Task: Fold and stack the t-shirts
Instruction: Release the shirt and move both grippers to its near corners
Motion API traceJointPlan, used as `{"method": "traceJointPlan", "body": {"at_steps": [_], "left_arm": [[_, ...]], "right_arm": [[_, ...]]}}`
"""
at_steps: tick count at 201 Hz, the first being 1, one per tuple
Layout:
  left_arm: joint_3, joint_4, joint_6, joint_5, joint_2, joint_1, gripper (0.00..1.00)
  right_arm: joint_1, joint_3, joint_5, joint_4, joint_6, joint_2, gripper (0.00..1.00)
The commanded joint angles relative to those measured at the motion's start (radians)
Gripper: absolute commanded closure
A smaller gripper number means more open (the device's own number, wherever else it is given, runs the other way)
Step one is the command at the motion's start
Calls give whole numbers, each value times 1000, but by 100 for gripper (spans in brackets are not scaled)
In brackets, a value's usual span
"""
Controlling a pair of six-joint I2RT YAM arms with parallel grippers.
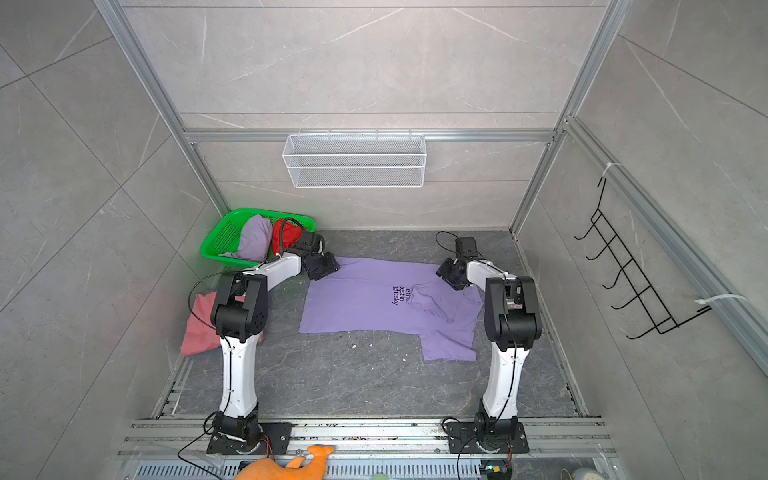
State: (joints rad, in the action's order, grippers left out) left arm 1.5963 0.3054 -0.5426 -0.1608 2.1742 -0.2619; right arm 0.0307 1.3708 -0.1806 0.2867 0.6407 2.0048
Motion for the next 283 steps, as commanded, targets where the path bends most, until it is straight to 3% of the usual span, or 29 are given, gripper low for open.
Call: {"method": "traceJointPlan", "body": {"at_steps": [1, 57, 95, 125, 170, 220, 247, 283], "left_arm": [[-92, -36, 54, -34, -222, -1, 45], [-505, 9, -72, 21, -589, -8, 46], [-771, 53, -128, 87, -777, -15, 46], [-895, 72, -163, 120, -865, -17, 47], [-968, 55, -191, 179, -905, -17, 47], [-928, -40, -187, 148, -769, -16, 52], [-907, -64, -191, 138, -727, -17, 62], [-906, -55, -185, 183, -743, -17, 79]], "right_arm": [[0, -51, 60, 46, -68, -202, 42], [-7, -256, 176, 253, -97, -563, 35], [-42, -434, 159, 336, -96, -798, 30], [-59, -520, 162, 417, -87, -914, 28], [-75, -587, 174, 494, -93, -980, 22], [-80, -649, 185, 525, -68, -1015, 22], [-97, -678, 240, 556, -76, -1031, 22], [-106, -704, 182, 546, -61, -1023, 24]]}}
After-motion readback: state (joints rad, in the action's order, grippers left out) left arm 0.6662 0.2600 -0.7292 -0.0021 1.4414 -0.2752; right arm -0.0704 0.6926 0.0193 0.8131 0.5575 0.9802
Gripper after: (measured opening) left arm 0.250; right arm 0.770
